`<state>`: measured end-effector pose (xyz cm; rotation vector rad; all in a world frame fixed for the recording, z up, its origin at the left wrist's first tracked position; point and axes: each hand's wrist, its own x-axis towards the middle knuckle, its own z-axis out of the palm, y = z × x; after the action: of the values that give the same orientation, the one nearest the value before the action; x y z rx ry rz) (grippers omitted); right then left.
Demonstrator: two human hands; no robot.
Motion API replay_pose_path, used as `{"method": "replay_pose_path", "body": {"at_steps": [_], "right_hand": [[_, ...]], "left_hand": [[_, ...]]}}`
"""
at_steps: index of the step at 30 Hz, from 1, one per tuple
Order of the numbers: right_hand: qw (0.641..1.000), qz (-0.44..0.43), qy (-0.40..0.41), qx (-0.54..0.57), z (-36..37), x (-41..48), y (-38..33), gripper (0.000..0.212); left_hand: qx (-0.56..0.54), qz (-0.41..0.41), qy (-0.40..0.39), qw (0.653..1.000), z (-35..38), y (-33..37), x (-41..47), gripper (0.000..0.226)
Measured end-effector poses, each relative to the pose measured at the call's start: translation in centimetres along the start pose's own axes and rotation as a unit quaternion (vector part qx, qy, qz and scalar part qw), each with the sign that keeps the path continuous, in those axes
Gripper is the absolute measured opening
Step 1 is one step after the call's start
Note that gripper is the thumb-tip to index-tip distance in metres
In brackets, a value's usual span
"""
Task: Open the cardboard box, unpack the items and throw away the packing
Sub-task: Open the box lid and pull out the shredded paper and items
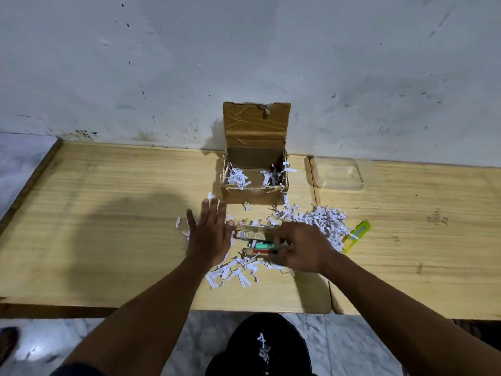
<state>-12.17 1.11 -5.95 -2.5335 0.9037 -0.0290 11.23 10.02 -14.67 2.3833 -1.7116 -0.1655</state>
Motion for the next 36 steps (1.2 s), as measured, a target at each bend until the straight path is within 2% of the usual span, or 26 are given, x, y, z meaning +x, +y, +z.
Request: {"method": "replay_pose_path", "body": {"at_steps": [3,6,13,19,24,27,30,33,36], "right_hand": [[0.994,-0.060,-0.010,-0.087,1.5,-0.1,-0.5,0.036],[0.990,-0.052,-0.009,-0.131,2.6,0.2,-0.3,0.047],[0.984,-0.024,-0.051,-0.167,2.9,1.4,0.1,0.054],[0.993,0.011,-0.035,-0.110,0.6,2.1,0.6,0.056],[0.979,-0.025,-0.029,-0.202,-1.2,2.4,0.7,0.054],[0.974,-0.042,-0.032,-0.221,-1.3,2.4,1.0,0.067],[0.972,-0.031,-0.013,-0.232,-1.4,2.7,1.1,0.064],[0.984,-0.016,0.005,-0.177,-1.3,3.1,1.0,0.047],[0.992,-0.037,0.007,-0.123,-1.5,3.6,0.5,0.041]], "left_hand": [[0.002,-0.013,-0.016,1.000,0.9,0.1,0.2,0.068],[0.012,-0.010,-0.023,1.000,1.2,0.0,0.2,0.072],[0.029,0.007,-0.029,0.999,1.2,-0.3,0.0,0.075],[0.027,0.013,-0.038,0.999,1.2,-0.3,0.1,0.077],[0.033,0.016,-0.038,0.999,1.4,-0.4,0.2,0.076],[0.036,0.016,-0.041,0.998,1.5,-0.5,0.2,0.077],[0.034,0.013,-0.041,0.999,1.5,-0.5,0.2,0.076],[0.025,0.012,-0.028,0.999,1.6,-0.5,0.1,0.072],[0.015,0.006,-0.021,1.000,1.7,-0.5,0.2,0.068]]}}
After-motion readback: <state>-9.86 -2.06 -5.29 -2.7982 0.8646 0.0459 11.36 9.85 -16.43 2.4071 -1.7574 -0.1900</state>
